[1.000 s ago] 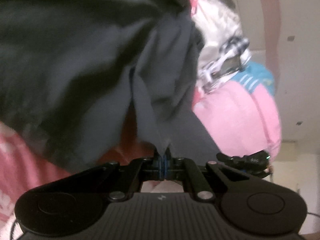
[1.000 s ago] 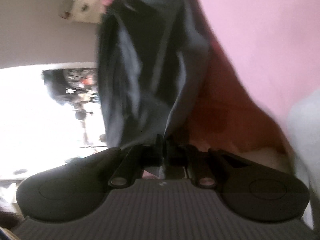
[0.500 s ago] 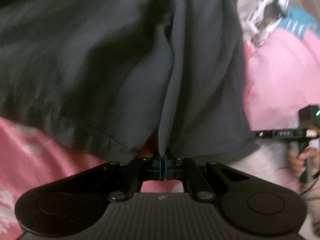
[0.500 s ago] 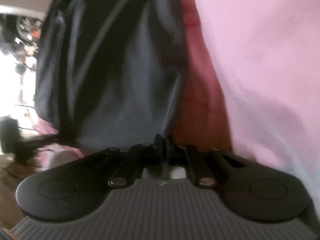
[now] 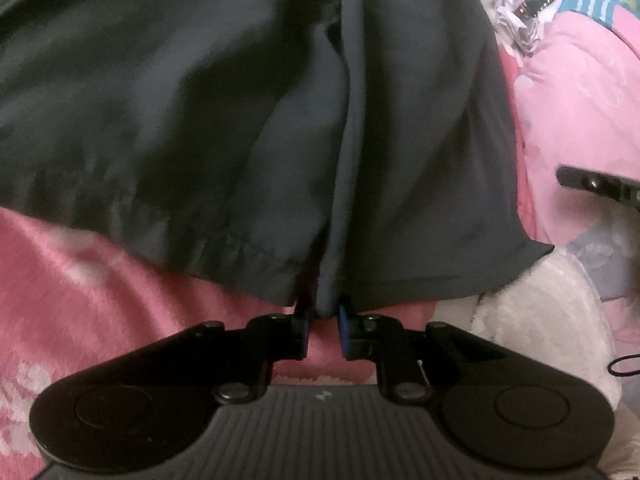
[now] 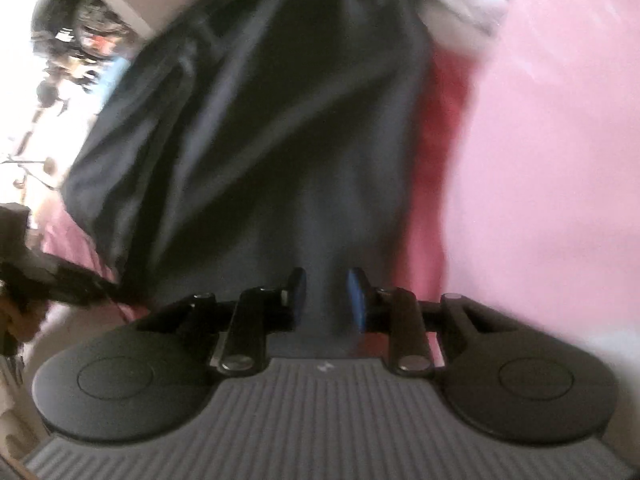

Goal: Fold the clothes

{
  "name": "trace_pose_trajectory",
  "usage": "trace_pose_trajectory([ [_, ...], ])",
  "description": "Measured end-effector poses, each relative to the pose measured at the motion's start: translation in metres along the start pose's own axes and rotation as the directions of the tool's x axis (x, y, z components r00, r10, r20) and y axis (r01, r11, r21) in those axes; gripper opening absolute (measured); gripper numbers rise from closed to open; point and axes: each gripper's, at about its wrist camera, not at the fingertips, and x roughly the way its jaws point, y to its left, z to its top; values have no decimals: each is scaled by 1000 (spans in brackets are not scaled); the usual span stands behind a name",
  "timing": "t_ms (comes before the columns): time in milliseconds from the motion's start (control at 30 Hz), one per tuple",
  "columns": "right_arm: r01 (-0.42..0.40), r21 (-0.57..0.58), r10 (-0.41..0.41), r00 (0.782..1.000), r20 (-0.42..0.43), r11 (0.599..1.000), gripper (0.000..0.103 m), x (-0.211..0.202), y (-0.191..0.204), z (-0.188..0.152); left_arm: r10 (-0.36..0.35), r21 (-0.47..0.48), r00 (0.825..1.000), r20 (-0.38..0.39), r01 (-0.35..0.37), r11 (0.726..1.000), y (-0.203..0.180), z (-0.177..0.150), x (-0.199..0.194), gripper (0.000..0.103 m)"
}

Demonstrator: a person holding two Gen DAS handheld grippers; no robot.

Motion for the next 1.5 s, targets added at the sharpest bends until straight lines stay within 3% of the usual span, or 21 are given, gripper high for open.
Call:
trace_pose_trajectory([
  [67,-53,-25,52,998,-29,998,22,18,8,4,10,1,1000,19,-10,1000,-1,-4,0,15],
  [133,-78,-58,70,989,-129,995,22,55,16,3,12,-10,999,33,-12,1000,1,-6,-1,16],
  [233,-67,-87,32,936,-350,994,21,102,6,-10,10,-24,999,44,-8,1000,5,-9,-2,16],
  [300,-76,-92,34,921,-389,993,21,99,0,-13,9,-22,999,46,-8,1000,6,-11,-3,16],
  [367,-31,-143,-33,904,-427,989,21,92,3,-10,14,-12,999,43,-14,1000,7,-12,-3,16],
  [400,-19,-164,-51,911,-410,986,22,88,7,-4,17,-7,999,41,-17,1000,8,-12,-4,16],
  [500,-2,-216,-57,963,-265,976,22,75,23,26,31,5,999,41,-31,999,5,-12,-2,16],
  [567,14,-248,-56,985,-165,969,22,67,33,46,36,6,999,41,-36,999,3,-12,1,16],
  [667,66,-281,-71,997,-8,957,26,61,40,75,27,-12,999,45,-26,1000,3,-12,2,16],
  [733,160,-256,-143,986,81,953,30,80,19,90,22,-20,999,47,-21,1000,4,-13,2,16],
  [833,201,-201,-206,979,-6,959,30,119,-13,78,14,-27,999,50,-12,1000,9,-15,0,15],
  [967,212,-156,-223,973,-61,965,30,104,-27,57,-10,-50,999,47,12,999,21,-18,-2,15],
  [1067,233,-183,-249,966,-71,955,28,86,-23,54,-18,-60,999,48,21,998,26,-21,-4,15],
  [1167,127,-241,-127,992,13,962,29,75,4,68,-17,-69,998,54,21,997,27,-23,-4,15],
  [1267,-8,-306,-14,997,-71,952,29,98,34,72,-20,-85,998,56,25,996,26,-22,-3,15],
  [1300,-35,-333,-4,993,-116,942,29,103,43,65,-23,-91,998,56,28,995,26,-21,-3,15],
  [1400,-7,-400,-105,961,-255,916,29,119,34,34,-27,-102,998,60,33,994,29,-24,-4,15],
  [1500,48,-301,-152,931,-331,953,29,106,3,22,-32,-105,997,63,38,994,31,-25,-3,16],
])
